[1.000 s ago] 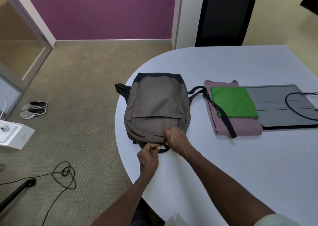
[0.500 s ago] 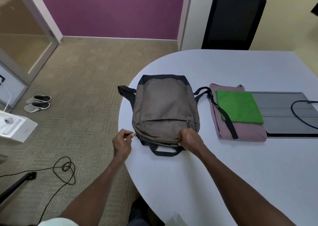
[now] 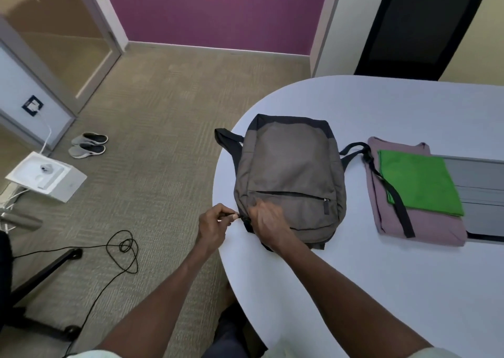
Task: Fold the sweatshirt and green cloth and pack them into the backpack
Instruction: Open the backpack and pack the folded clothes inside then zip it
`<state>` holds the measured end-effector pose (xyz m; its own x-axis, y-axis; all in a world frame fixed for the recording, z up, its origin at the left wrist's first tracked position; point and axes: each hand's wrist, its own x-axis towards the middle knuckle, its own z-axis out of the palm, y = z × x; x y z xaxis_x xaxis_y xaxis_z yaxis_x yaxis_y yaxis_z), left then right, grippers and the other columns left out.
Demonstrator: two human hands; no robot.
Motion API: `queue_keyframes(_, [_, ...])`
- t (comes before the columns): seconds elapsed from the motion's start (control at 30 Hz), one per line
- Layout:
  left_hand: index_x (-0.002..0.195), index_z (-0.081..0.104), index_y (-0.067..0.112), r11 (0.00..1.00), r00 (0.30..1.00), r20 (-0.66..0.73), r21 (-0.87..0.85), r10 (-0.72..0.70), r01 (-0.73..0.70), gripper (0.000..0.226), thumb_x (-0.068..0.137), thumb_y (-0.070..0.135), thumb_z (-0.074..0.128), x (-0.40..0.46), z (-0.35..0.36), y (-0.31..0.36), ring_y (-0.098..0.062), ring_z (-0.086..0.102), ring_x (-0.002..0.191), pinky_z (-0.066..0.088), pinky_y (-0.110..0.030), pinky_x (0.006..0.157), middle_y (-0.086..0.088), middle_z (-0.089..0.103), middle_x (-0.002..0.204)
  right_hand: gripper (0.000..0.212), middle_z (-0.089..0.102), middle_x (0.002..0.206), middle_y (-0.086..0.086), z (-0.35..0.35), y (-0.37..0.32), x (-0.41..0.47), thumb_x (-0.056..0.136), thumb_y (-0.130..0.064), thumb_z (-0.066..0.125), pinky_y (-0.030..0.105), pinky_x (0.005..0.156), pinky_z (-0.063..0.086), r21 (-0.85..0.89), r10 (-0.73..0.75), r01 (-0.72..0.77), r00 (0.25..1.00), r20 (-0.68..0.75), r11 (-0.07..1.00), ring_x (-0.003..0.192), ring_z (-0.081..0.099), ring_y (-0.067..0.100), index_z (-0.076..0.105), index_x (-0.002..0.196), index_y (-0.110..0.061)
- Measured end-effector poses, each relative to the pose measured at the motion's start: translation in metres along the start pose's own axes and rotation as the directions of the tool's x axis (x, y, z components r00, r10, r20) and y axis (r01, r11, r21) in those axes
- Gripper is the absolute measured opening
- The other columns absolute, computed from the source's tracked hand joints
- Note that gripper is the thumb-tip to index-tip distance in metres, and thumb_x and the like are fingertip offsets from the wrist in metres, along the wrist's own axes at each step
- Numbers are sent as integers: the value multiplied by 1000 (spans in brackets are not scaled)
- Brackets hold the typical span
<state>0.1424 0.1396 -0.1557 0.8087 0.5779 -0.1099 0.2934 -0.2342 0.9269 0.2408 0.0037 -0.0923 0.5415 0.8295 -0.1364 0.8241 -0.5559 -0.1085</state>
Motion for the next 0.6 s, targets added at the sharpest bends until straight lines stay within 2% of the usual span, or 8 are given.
queue_keyframes(0.03, [83,72,15,1000,1000,3,6,1,-1,9,87,7,73,2,-2,-1,-13,70,76,58,-30,71,5,73,78,39,44,49,3,1,1,2,48,-7,89,17,44,3,53,-9,13,998,-65,999,39,53,21,53,51,-21])
queue_keyframes(0.07, [82,72,16,1000,1000,1,10,-5,5,10,87,7,73,4,-4,-3,-14,70,75,58,-30,71,5,73,77,36,40,43,2,4,4,6,52,-6,81,19,48,-6,134,-19,34,994,-110,990,32,47,21,49,47,-20])
queue_keyframes(0.17, [86,72,9,998,997,-56,-14,-58,57,2,87,7,73,18,-7,-9,-20,70,75,60,-35,69,-4,73,79,22,37,40,5,-6,7,8,62,-9,46,24,46,6,202,46,-16,988,-146,979,32,41,27,34,45,-17])
queue_keyframes(0.27, [90,71,3,995,988,-117,-12,-101,100,7,87,9,73,44,-7,-8,-24,70,76,61,-38,66,-9,72,82,43,19,45,2,-18,13,14,64,-2,55,31,47,13,282,132,-96,985,-112,955,43,31,31,15,52,-13])
queue_keyframes(0.33, [89,70,3,992,985,-116,-16,-129,128,6,87,7,73,65,-6,-5,-24,67,74,59,-39,66,-9,70,81,41,20,47,3,-22,19,15,65,-9,56,33,49,17,292,161,-128,983,-93,948,46,31,30,17,53,-11])
queue_keyframes(0.43, [85,69,11,990,984,-111,0,-138,139,6,86,9,75,98,-3,-4,-19,63,70,56,-38,67,-1,68,77,31,32,47,7,-27,28,17,64,-17,53,34,46,23,320,179,-122,972,-153,939,45,37,29,26,52,-8])
queue_keyframes(0.5, [83,69,12,988,982,-115,10,-149,151,7,85,10,75,118,1,-3,-16,61,69,50,-32,67,1,67,77,25,41,47,7,-30,38,19,66,-21,54,37,44,32,315,201,-147,968,-147,938,45,43,25,39,54,-5])
queue_keyframes(0.6, [83,69,10,988,983,-110,43,-145,151,5,86,9,74,144,8,3,-16,62,76,42,-20,66,-1,68,81,20,52,51,3,-44,51,20,69,-23,55,37,50,44,417,237,-167,964,-121,893,49,50,17,50,57,-8])
